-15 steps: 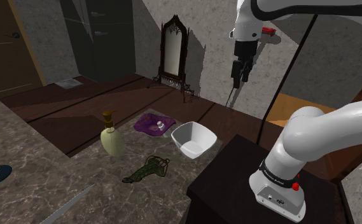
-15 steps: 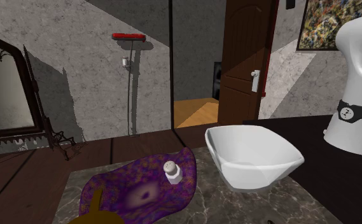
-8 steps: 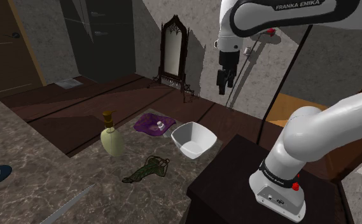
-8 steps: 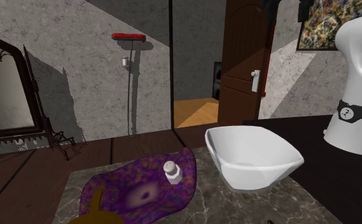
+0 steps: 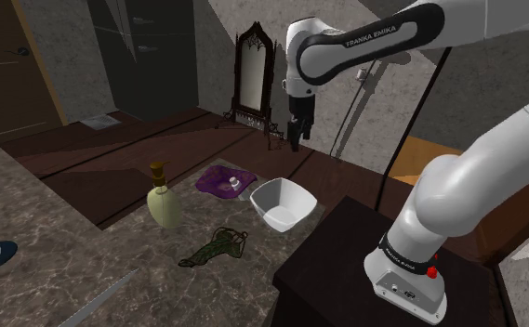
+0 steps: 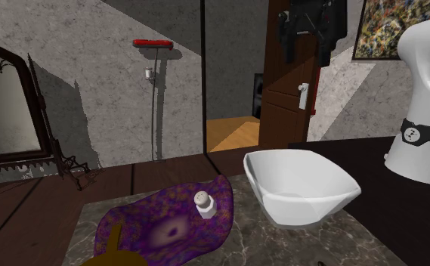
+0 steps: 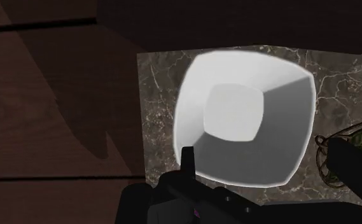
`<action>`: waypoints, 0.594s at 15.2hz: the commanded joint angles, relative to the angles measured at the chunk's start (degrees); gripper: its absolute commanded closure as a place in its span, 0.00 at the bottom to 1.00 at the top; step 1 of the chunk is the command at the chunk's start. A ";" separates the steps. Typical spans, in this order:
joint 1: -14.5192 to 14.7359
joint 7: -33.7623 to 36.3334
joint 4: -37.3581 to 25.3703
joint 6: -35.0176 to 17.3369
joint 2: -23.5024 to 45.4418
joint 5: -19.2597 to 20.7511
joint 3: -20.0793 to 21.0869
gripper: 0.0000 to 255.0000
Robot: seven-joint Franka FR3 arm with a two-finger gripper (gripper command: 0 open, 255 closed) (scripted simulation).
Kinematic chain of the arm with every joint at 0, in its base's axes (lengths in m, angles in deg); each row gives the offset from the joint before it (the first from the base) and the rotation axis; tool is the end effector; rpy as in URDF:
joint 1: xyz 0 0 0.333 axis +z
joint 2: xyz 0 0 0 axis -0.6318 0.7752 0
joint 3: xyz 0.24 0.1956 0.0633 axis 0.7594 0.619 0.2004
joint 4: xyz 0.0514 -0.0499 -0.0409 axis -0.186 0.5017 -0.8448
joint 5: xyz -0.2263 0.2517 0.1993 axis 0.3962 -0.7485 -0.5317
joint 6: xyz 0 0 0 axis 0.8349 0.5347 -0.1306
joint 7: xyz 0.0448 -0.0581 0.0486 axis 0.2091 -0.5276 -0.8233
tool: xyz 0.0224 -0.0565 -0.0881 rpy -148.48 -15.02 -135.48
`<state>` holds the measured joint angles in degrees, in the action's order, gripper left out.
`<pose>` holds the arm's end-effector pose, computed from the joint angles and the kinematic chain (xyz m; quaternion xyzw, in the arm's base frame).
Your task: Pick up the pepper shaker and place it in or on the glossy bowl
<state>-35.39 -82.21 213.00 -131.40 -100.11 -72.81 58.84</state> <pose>0.4092 0.0161 0.4370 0.9918 0.0940 -0.0813 0.0302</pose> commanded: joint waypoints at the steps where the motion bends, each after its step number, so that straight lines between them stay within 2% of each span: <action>1: 0.38 -0.36 -1.17 -3.33 4.20 0.37 0.32 0.00; 9: 1.64 -1.00 -8.88 -13.73 21.51 2.63 1.80 0.00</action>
<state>-33.79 -82.87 205.70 -144.30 -80.83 -70.57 60.60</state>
